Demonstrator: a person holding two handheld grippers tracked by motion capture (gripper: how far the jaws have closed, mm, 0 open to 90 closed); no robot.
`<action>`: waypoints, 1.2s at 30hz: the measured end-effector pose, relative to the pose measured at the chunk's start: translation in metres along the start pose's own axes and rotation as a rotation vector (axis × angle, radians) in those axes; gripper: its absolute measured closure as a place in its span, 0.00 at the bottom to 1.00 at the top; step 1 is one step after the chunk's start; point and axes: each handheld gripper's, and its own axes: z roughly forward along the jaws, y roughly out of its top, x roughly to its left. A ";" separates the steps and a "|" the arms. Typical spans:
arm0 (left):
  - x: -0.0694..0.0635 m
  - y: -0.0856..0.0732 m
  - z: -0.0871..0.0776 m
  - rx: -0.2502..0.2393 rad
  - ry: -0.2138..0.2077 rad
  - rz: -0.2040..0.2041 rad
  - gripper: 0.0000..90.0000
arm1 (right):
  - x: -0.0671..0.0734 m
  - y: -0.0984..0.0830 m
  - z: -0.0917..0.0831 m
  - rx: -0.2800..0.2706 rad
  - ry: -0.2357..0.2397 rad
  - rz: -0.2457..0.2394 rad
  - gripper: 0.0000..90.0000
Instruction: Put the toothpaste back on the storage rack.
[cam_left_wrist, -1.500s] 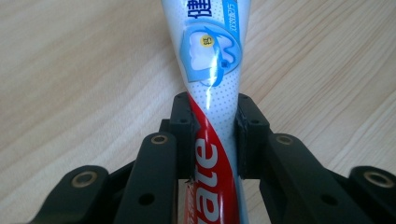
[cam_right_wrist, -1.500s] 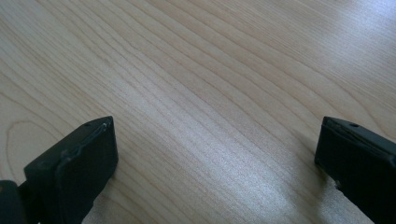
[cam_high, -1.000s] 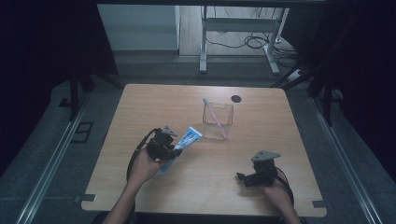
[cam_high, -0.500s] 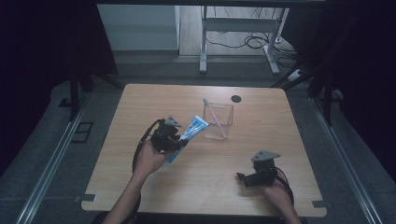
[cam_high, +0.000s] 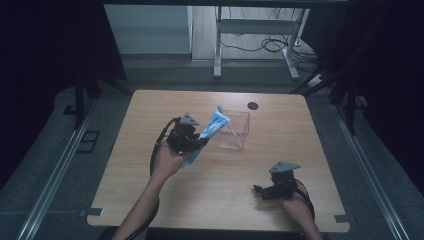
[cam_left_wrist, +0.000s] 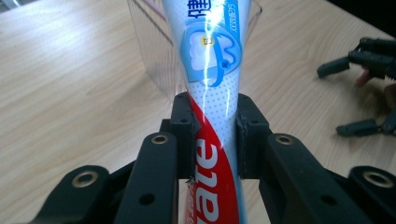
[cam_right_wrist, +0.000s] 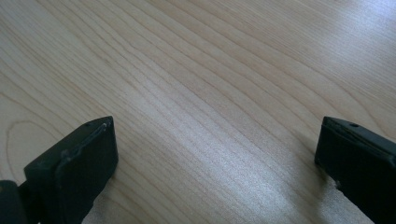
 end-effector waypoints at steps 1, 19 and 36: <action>0.000 0.001 0.001 -0.005 0.000 0.001 0.81 | 0.000 0.000 0.000 -0.001 0.000 0.002 0.00; 0.005 0.032 0.019 -0.098 -0.006 -0.022 0.81 | 0.000 0.000 0.000 0.001 0.000 0.001 0.00; 0.006 0.060 0.037 -0.170 0.003 -0.019 0.81 | 0.000 0.000 0.000 0.000 -0.001 0.000 0.00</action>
